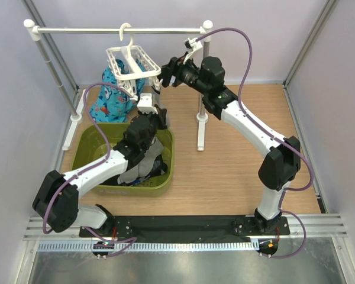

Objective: Remove the socks clipped to the hanger

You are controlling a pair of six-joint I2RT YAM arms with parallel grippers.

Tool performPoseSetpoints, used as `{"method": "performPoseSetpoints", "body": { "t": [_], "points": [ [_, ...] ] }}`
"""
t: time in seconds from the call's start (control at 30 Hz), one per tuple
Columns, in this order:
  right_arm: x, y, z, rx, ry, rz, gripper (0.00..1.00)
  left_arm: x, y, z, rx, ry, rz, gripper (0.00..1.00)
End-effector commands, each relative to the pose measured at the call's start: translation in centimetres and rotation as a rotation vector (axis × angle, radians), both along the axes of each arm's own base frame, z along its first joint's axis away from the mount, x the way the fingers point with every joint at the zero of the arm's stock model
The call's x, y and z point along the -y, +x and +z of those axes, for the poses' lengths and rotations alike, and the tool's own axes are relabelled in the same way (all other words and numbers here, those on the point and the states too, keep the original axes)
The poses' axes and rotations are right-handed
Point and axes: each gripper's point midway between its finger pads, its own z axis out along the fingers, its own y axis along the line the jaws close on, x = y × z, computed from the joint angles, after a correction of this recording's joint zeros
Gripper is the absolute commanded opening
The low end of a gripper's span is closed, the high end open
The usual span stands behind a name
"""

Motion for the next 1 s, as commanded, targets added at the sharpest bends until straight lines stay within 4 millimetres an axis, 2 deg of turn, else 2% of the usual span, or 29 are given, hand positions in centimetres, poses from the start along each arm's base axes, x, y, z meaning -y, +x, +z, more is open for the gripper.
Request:
{"method": "performPoseSetpoints", "body": {
  "t": [0.0,0.37,0.8,0.97],
  "points": [
    [-0.5,-0.5,1.9,0.084,0.031,0.038,0.67,0.3,0.1,2.1,0.062,-0.055,0.004,0.0],
    [-0.9,-0.6,0.3,0.088,0.024,0.064,0.67,0.8,0.1,2.6,0.07,-0.058,-0.003,0.0],
    [-1.4,0.4,1.1,0.112,0.046,0.048,0.75,1.9,0.0,2.1,0.064,-0.043,-0.018,0.0],
    [-1.8,-0.4,1.0,0.139,0.025,0.069,0.76,1.9,0.0,2.0,0.066,-0.036,-0.009,0.0]
  ]
}}
